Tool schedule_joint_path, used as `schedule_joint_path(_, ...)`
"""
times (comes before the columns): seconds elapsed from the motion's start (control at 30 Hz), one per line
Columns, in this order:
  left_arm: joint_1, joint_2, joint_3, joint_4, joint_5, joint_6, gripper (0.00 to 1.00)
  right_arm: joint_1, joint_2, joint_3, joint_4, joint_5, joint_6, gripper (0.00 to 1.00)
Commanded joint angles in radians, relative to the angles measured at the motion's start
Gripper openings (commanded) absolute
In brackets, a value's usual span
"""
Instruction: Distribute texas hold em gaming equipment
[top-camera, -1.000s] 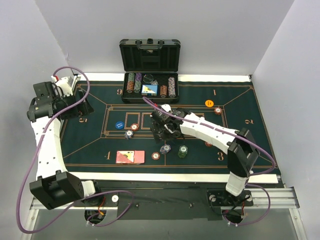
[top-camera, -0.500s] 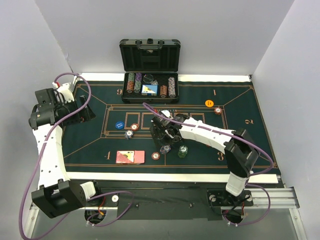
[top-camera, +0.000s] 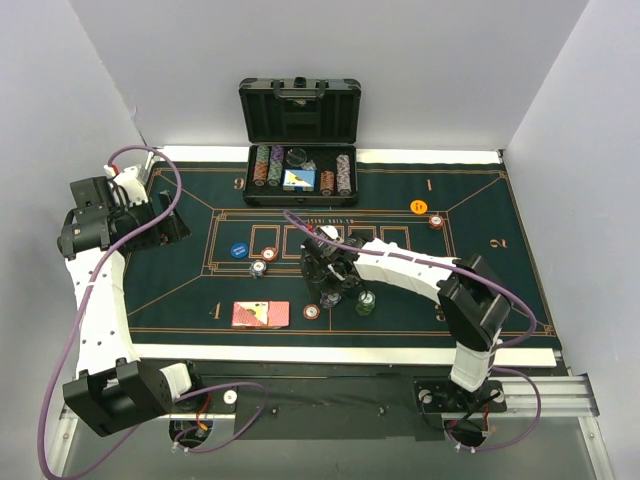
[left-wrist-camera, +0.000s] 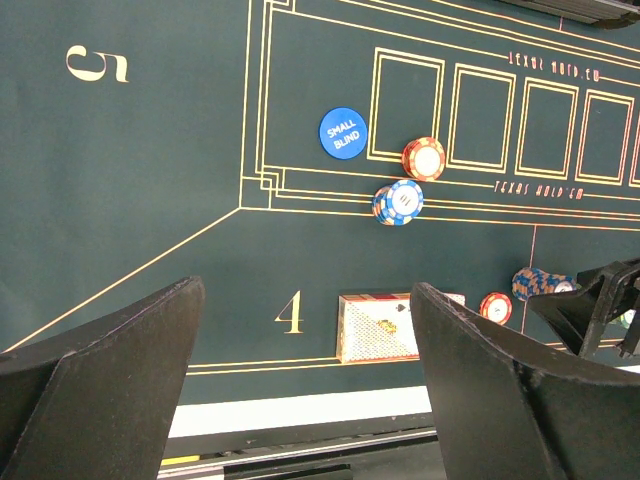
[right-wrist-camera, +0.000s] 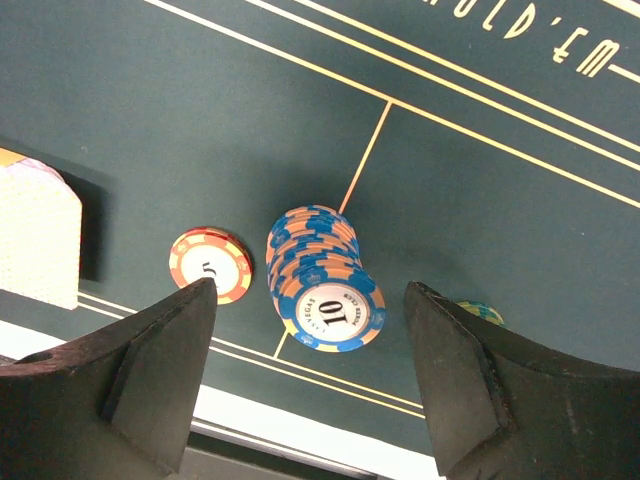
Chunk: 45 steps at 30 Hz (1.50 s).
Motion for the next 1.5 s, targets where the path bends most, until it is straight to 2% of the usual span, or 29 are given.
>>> schedule_joint_path(0.0, 0.004, -0.015, 0.025, -0.005, -0.003, 0.01, 0.96, -0.005, 0.019, -0.007, -0.003, -0.007, 0.007, 0.7)
schedule_joint_path(0.33, 0.006, -0.02, 0.03, -0.012, -0.018, 0.01, 0.96, -0.005, 0.032, -0.02, 0.004, -0.013, 0.021, 0.6)
schedule_joint_path(0.63, 0.007, -0.031, 0.041, -0.02, -0.027, 0.04, 0.96, -0.005, 0.047, -0.02, 0.006, -0.011, 0.018, 0.57)
schedule_joint_path(0.83, 0.007, -0.028, 0.037, -0.018, -0.033, 0.04, 0.96, -0.005, 0.05, -0.024, 0.004, -0.01, 0.018, 0.49)
schedule_joint_path(1.47, 0.007, -0.031, 0.028, -0.009, -0.036, 0.043, 0.96, -0.003, 0.005, 0.013, -0.032, -0.01, 0.019, 0.39)
